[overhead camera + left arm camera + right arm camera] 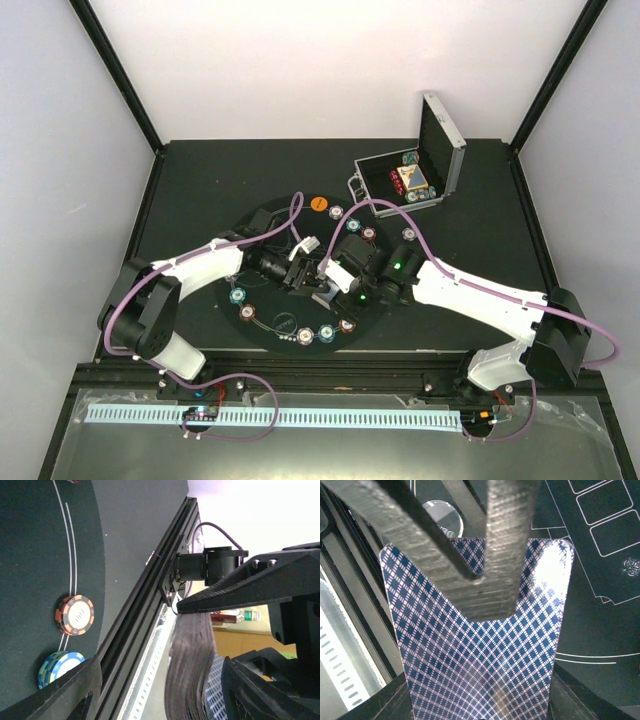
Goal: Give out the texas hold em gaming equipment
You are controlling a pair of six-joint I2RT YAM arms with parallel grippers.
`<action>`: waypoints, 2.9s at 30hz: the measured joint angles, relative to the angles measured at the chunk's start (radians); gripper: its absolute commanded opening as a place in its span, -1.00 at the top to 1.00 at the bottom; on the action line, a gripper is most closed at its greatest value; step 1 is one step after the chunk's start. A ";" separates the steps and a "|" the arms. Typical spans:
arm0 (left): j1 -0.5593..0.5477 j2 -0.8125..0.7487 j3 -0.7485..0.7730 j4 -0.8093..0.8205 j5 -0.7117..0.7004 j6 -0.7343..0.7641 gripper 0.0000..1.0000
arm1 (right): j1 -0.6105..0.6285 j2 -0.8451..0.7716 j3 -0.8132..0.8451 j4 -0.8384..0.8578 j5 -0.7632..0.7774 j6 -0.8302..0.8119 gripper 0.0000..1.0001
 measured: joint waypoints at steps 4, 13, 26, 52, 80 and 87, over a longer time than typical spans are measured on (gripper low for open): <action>0.000 0.000 0.000 0.001 -0.025 -0.002 -0.24 | 0.008 0.000 0.000 -0.001 0.000 0.000 -0.11; 0.000 0.010 0.009 -0.001 -0.054 -0.003 -0.03 | 0.018 0.015 0.001 -0.004 0.021 0.000 -0.10; 0.003 0.011 0.032 -0.044 -0.087 0.037 0.16 | 0.018 0.022 0.001 -0.018 0.045 0.000 -0.10; 0.034 -0.001 0.040 -0.103 -0.095 0.084 0.30 | 0.018 0.034 0.001 -0.023 0.053 0.000 -0.09; 0.006 0.013 0.066 -0.113 -0.083 0.088 -0.01 | 0.018 0.041 0.001 -0.030 0.067 0.000 -0.09; 0.006 0.013 0.066 -0.124 -0.092 0.096 0.16 | 0.018 0.046 0.001 -0.036 0.068 0.000 -0.09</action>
